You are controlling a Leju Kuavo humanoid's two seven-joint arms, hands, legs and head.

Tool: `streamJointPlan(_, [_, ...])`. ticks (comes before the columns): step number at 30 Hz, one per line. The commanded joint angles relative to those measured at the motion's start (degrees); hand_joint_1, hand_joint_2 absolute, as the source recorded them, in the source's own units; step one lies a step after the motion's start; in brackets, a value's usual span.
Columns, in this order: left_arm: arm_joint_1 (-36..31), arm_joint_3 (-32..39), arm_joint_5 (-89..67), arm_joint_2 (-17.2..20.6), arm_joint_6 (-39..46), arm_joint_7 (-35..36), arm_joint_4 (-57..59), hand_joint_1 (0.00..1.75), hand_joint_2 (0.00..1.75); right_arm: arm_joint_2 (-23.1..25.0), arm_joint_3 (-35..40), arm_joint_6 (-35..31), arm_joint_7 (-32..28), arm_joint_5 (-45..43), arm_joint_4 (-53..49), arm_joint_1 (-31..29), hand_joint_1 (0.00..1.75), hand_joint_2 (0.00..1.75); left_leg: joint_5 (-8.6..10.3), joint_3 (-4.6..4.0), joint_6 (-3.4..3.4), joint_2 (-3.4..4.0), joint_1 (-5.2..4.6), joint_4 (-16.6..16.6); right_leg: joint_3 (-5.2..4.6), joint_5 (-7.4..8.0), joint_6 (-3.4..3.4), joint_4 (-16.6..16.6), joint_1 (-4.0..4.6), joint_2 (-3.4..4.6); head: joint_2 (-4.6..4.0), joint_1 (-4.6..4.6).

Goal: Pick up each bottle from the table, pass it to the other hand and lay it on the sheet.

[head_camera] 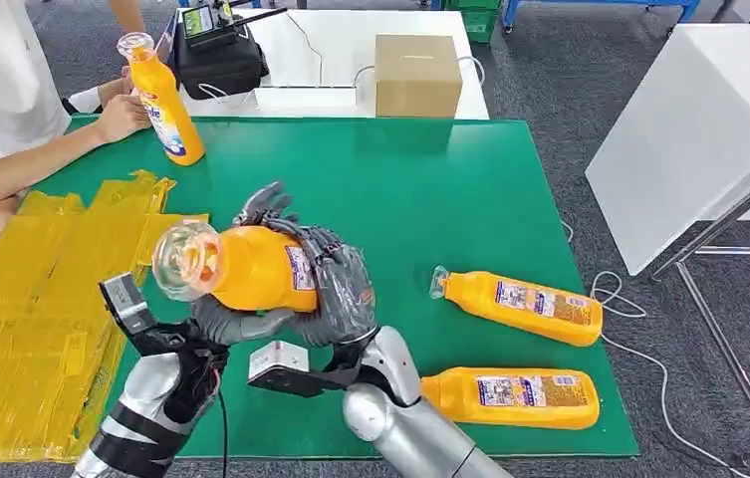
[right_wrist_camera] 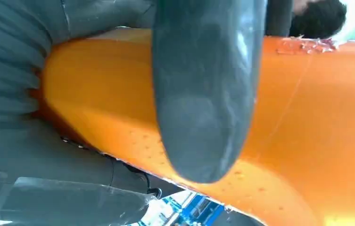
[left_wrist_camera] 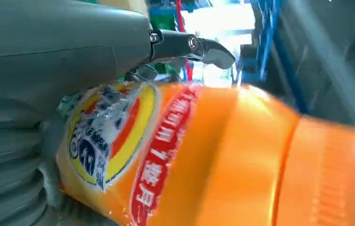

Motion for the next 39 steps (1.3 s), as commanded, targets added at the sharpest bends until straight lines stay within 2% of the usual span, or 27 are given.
streamJointPlan(1, [-0.91, 9.38, 10.83, -8.31, 12.76, -0.18, -8.69, 1.75, 1.75, 0.28, 8.94, 0.09, -0.26, -0.07, 7.39, -0.97, 1.75, 1.75, -0.15, 0.26, -0.14, -0.13, 0.12, 0.06, 0.21, -0.15, -0.04, -0.07, 0.10, -0.16, 0.00, 0.00])
streamJointPlan(3, [-0.93, 9.69, 11.17, -8.19, 12.96, -0.25, -8.83, 1.75, 1.75, 0.19, 9.00, 0.11, -0.18, -0.07, 7.36, -1.05, 1.75, 1.75, -0.02, 0.09, -0.08, -0.14, 0.07, -0.02, -0.39, -0.05, -0.04, -0.08, 0.05, -0.15, 0.00, 0.00])
streamJointPlan(8, [-0.93, 9.69, 11.17, -8.19, 12.96, -0.25, -8.83, 1.75, 1.75, 0.19, 9.00, 0.11, -0.18, -0.07, 7.36, -1.05, 1.75, 1.75, -0.08, 0.30, -0.13, -0.24, 0.09, -0.07, -0.16, -0.13, -0.05, -0.16, 0.03, -0.27, 0.00, 0.00])
streamJointPlan(14, [-0.95, 9.57, 11.29, -8.16, 12.99, -0.30, -8.50, 1.75, 1.75, 0.11, 9.03, 0.11, -0.15, -0.12, 7.30, -1.04, 1.75, 1.75, -0.03, 0.11, -0.08, -0.18, 0.08, -0.04, -0.37, -0.06, -0.04, -0.11, 0.02, -0.19, 0.00, 0.00])
streamJointPlan(15, [-0.95, 9.57, 11.29, -8.16, 12.99, -0.30, -8.50, 1.75, 1.75, 0.11, 9.03, 0.11, -0.15, -0.12, 7.30, -1.04, 1.75, 1.75, -0.10, 0.34, -0.14, -0.27, 0.09, -0.07, -0.10, -0.15, -0.05, -0.16, 0.03, -0.30, 0.00, -0.02])
streamJointPlan(19, [-0.81, 12.30, 14.53, -9.43, 16.16, -0.30, -9.20, 1.75, 1.75, 0.16, 9.59, -0.80, 1.38, 0.91, 8.79, -1.48, 1.75, 1.75, -0.10, 0.37, -0.16, -0.28, 0.10, -0.08, -0.06, -0.15, -0.06, -0.18, 0.04, -0.31, 0.00, 0.00])
streamJointPlan(27, [-1.04, 12.62, 14.58, -9.67, 19.83, -1.23, -9.30, 1.75, 1.75, 1.35, 9.18, -2.48, 1.45, 0.71, 11.88, -2.06, 1.75, 1.75, -0.04, 0.19, -0.10, -0.19, 0.08, -0.07, -0.28, -0.07, -0.04, -0.14, 0.02, -0.18, 0.00, 0.00])
streamJointPlan(28, [-1.02, 12.54, 14.50, -9.58, 19.97, -1.31, -9.36, 1.75, 1.75, 1.35, 9.02, -2.56, 1.41, 0.54, 11.90, -2.06, 1.38, 1.75, -0.09, 0.35, -0.14, -0.25, 0.09, -0.09, -0.08, -0.13, -0.06, -0.18, 0.03, -0.25, 0.00, 0.00])
streamJointPlan(29, [-0.95, 12.61, 13.29, -9.38, 21.41, -2.22, -9.48, 1.75, 1.75, 1.26, 8.41, -3.43, 1.31, 0.18, 11.56, -1.85, 0.45, 1.75, -0.06, 0.26, -0.12, -0.21, 0.09, -0.08, -0.19, -0.09, -0.05, -0.16, 0.03, -0.20, 0.00, 0.00])
streamJointPlan(30, [-0.97, 12.79, 12.87, -9.27, 22.02, -2.46, -9.48, 1.75, 1.75, 1.14, 8.19, -4.17, 1.34, 0.28, 11.30, -1.81, 0.00, 1.75, -0.05, 0.24, -0.11, -0.21, 0.09, -0.09, -0.21, -0.09, -0.05, -0.16, 0.03, -0.21, 0.00, 0.00])
streamJointPlan(34, [-1.82, 13.83, 6.25, -8.33, 27.98, -6.02, -8.37, 1.75, 1.75, -0.11, 6.03, -3.26, 1.97, -1.94, 7.41, -1.13, 0.00, 1.75, -0.10, 0.36, -0.15, -0.24, 0.10, -0.08, -0.08, -0.14, -0.06, -0.17, 0.04, -0.24, 0.00, 0.00])
streamJointPlan(35, [-2.47, 15.14, -0.95, -8.34, 35.68, -10.76, -7.76, 1.75, 1.75, -1.27, 4.61, -2.18, 2.18, -3.47, 3.67, -0.49, 0.00, 0.00, -0.08, 0.32, -0.15, -0.23, 0.09, -0.07, -0.12, -0.13, -0.06, -0.15, 0.03, -0.24, 0.00, 0.00])
streamJointPlan(36, [-2.93, 15.48, -4.24, -7.81, 39.01, -12.35, -7.43, 1.75, 1.75, -2.04, 2.97, -1.30, 1.86, -5.54, 0.43, 0.41, 0.00, 0.00, -0.05, 0.22, -0.13, -0.27, 0.08, -0.04, -0.21, -0.11, -0.05, -0.10, 0.02, -0.27, 0.00, 0.02])
streamJointPlan(37, [-3.49, 16.36, -11.88, -6.64, 45.74, -12.98, -7.09, 1.75, 1.75, -3.42, 0.98, 0.61, 1.89, -8.22, -4.64, 1.65, 0.00, 0.00, -0.04, 0.19, -0.10, -0.11, 0.05, -0.06, -0.25, -0.05, -0.04, -0.10, 0.00, -0.08, 0.00, 0.02])
streamJointPlan(38, [-3.73, 16.76, -13.09, -5.90, 46.37, -12.98, -6.68, 1.75, 1.75, -4.53, 0.07, 1.69, 2.44, -8.89, -8.07, 2.44, 0.00, 0.00, -0.07, 0.25, -0.16, -0.12, 0.06, -0.05, -0.05, -0.09, -0.06, -0.09, 0.02, -0.11, 0.00, 0.00])
streamJointPlan(39, [-3.95, 19.35, -20.71, -6.18, 48.65, -12.98, -5.94, 1.75, 1.75, -5.41, -1.86, 2.39, 2.35, -10.56, -12.27, 3.89, 0.00, 0.00, -0.06, 0.12, -0.13, -0.17, 0.00, 0.00, 0.24, -0.11, -0.02, 0.02, 0.01, -0.15, 0.00, 0.00])
